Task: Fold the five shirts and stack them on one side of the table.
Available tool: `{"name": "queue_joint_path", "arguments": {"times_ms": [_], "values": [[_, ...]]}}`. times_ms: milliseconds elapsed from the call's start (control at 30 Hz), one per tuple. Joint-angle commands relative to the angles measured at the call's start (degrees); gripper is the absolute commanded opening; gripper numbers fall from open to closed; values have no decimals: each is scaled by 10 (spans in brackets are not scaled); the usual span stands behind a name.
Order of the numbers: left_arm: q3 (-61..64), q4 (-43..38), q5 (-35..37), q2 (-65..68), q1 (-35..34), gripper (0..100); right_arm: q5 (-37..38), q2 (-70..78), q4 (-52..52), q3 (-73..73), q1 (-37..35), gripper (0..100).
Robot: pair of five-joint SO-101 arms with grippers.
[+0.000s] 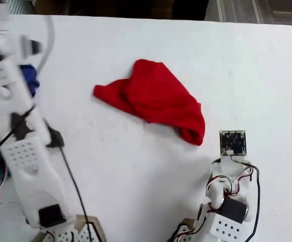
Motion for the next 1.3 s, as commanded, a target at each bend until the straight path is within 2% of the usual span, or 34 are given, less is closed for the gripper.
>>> {"name": "queue_joint_path", "arguments": {"times_ms": [0,133,300,467,633,900,933,1033,1100,1200,1267], "values": [[73,5,7,-19,61,286,-4,-6,-9,5,2,205],[194,2,7,-19,120,290,-4,-6,-7,5,2,205],[312,-63,9,-19,170,286,-4,-9,-10,5,7,205],[415,-159,70,-18,174,286,-4,-9,-10,5,7,205],[499,-255,75,-19,176,290,-4,-7,-9,5,7,205],[555,-344,76,-18,187,264,-4,-6,-9,5,3,205],[561,-351,76,-18,190,220,-4,-6,-9,5,3,205],[560,-353,76,-19,192,4,-4,-6,-9,5,3,205],[562,-350,76,-24,191,50,-4,-6,-9,5,3,205],[555,-318,76,-29,187,28,-4,-7,-9,5,6,205],[536,-269,74,-42,184,24,-4,-9,-9,5,6,204]]}}
